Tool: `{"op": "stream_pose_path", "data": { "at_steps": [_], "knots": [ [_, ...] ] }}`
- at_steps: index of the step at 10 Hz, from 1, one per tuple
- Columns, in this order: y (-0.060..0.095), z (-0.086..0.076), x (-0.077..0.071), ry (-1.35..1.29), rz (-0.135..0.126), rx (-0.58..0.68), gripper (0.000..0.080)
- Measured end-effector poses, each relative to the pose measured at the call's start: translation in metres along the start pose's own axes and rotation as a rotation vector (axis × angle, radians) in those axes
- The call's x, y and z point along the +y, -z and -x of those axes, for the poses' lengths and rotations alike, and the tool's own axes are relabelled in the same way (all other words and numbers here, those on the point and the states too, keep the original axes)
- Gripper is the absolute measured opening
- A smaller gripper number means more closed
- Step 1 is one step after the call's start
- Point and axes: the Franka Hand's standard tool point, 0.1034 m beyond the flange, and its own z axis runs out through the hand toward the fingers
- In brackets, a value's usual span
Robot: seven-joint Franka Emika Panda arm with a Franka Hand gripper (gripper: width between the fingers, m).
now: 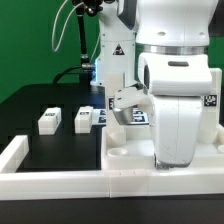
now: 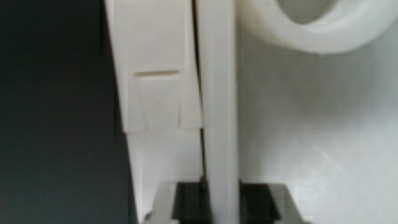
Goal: Assemble desk
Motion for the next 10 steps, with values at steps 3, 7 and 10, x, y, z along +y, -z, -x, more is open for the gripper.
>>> {"op": "stream_pose_path", "data": {
  "at_steps": [3,7,10],
  "knots": [
    [0.0,0.0007,-0.0003,-0.001,-0.001,-0.008,0.0058],
    [0.0,0.0023,-0.0001,-0.004,-0.001,-0.008,0.0373],
    [-0.0006,0.004,-0.0003,-0.007,-0.002,-0.009,0.0619]
  ]
}}
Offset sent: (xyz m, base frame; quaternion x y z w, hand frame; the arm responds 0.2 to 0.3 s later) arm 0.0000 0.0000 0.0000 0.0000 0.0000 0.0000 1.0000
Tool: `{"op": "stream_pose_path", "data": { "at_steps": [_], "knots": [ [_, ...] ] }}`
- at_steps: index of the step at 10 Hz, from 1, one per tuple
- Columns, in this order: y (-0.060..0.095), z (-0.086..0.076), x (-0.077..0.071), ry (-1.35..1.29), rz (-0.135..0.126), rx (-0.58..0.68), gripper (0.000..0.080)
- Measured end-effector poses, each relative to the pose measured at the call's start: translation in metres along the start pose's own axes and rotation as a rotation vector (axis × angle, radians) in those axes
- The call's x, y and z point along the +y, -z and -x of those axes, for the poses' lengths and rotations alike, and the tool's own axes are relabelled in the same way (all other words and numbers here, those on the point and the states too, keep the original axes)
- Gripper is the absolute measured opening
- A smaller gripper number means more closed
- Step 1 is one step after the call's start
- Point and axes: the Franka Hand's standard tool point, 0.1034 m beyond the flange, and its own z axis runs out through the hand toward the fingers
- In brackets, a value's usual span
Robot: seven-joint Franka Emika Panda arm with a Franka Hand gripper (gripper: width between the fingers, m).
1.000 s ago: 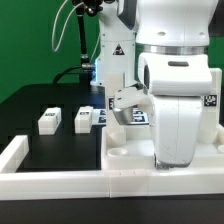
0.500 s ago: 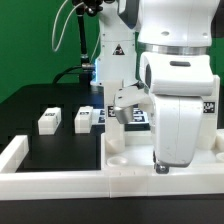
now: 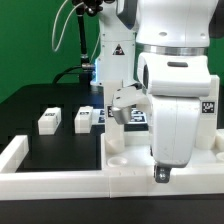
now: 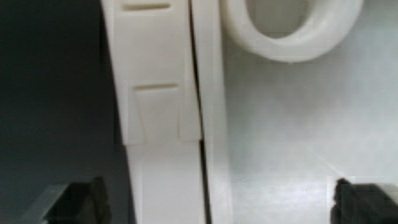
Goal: Assemble desk
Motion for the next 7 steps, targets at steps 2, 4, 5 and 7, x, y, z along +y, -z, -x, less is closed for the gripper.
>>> {"op": "stream_pose_path", "data": {
  "at_steps": [2,4,5,7],
  "knots": [
    [0.0,0.001,0.0,-0.001,0.0,0.0,0.0648],
    [0.0,0.002,0.0,-0.002,0.0,0.0,0.0649],
    [0.002,0.001,0.0,-0.009,-0.003,-0.001,0.0649],
    [0.048,0.003,-0.004,-0.026,-0.048,-0.014,0.0649]
  ]
}}
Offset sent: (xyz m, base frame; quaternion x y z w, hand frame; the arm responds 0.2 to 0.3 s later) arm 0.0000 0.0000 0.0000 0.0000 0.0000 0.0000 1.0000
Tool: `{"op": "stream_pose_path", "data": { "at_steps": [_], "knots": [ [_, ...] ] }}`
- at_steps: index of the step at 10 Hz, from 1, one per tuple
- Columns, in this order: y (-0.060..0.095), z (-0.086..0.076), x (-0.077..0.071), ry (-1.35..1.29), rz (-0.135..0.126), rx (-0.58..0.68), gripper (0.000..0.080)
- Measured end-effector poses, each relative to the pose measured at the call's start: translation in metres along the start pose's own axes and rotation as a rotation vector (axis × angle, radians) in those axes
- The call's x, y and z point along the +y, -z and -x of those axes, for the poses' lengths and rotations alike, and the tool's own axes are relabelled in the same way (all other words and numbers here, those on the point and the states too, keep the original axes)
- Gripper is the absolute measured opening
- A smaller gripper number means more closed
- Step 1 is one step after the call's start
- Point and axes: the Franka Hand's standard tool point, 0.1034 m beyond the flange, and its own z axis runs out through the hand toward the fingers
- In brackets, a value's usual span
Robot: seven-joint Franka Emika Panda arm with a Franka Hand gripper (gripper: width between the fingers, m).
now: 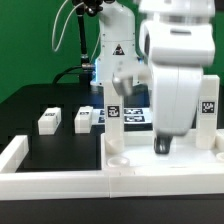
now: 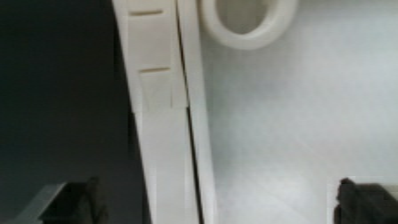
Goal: Assemble desk
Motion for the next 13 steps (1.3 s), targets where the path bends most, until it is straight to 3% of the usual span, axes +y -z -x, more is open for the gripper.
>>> {"op": "stream_pose_path", "data": {
  "at_steps": [2,3,4,5,9,11,13],
  "knots": [
    [0.048,0.015,-0.011,-0.019,-0.053,-0.012,0.0649],
    [0.068,0.031,-0.016,-0.068,-0.073,-0.019,0.0649],
    [0.063,0.029,-0.016,-0.183,-0.062,-0.019,0.0649],
    [0.057,0.026,-0.017,-0.246,-0.07,-0.023,0.0649],
    [0.058,0.028,-0.017,-0.488,-0.07,-0.026,0.0649],
    [0.076,0.059,-0.048,-0.633,-0.104,0.016,0.0649],
    [0.077,0.1,-0.09,-0.767,-0.163,0.051,0.0649]
  ]
}}
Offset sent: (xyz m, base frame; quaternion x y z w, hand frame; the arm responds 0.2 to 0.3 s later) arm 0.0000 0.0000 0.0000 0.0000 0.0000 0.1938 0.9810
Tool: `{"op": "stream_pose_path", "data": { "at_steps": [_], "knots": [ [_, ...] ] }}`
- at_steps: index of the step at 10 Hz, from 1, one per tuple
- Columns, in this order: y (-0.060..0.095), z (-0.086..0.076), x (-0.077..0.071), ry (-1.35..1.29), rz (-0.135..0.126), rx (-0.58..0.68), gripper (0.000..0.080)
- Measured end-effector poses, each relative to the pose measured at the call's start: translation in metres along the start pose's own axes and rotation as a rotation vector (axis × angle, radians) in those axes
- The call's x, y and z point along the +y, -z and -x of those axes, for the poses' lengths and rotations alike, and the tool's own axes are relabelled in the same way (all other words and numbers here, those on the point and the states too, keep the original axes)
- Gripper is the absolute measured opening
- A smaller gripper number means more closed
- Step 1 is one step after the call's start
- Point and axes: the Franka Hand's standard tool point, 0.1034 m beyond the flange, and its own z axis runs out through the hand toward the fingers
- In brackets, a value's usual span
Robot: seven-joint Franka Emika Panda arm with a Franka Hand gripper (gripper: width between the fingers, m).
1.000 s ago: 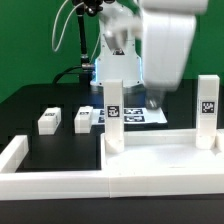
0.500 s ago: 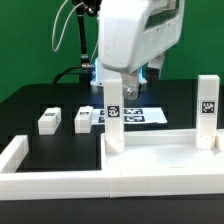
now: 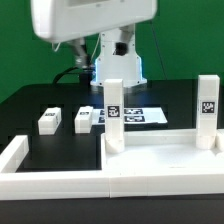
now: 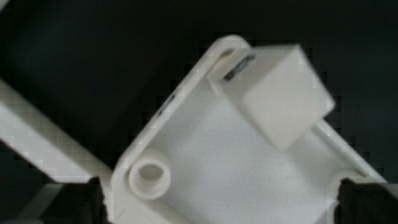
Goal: Assemble desk
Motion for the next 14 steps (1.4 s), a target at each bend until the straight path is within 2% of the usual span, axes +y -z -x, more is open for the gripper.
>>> {"op": "stream_pose_path", "data": {
  "at_steps": [1,2,5,6,7,8,9,10,12,14],
  "knots": [
    [0.001,0.021,0.002,-0.101,-0.015,0.001,0.0649],
    [0.009,0.026,0.008,-0.184,-0.019,0.01,0.0649],
    [0.007,0.023,0.006,-0.391,-0.019,0.007,0.0649],
    [0.005,0.026,0.007,-0.459,-0.026,0.008,0.0649],
    [-0.004,0.042,0.011,-0.515,-0.053,0.014,0.0649],
    [-0.019,0.063,0.015,-0.618,-0.069,0.028,0.0649],
    [-0.037,0.083,0.014,-0.706,-0.095,0.02,0.0649],
    [-0.05,0.095,0.012,-0.761,-0.114,0.0,0.0649],
    [-0.07,0.099,0.014,-0.947,-0.154,-0.021,0.0649],
    [-0.071,0.096,0.012,-1.095,-0.158,-0.032,0.0649]
  ]
}}
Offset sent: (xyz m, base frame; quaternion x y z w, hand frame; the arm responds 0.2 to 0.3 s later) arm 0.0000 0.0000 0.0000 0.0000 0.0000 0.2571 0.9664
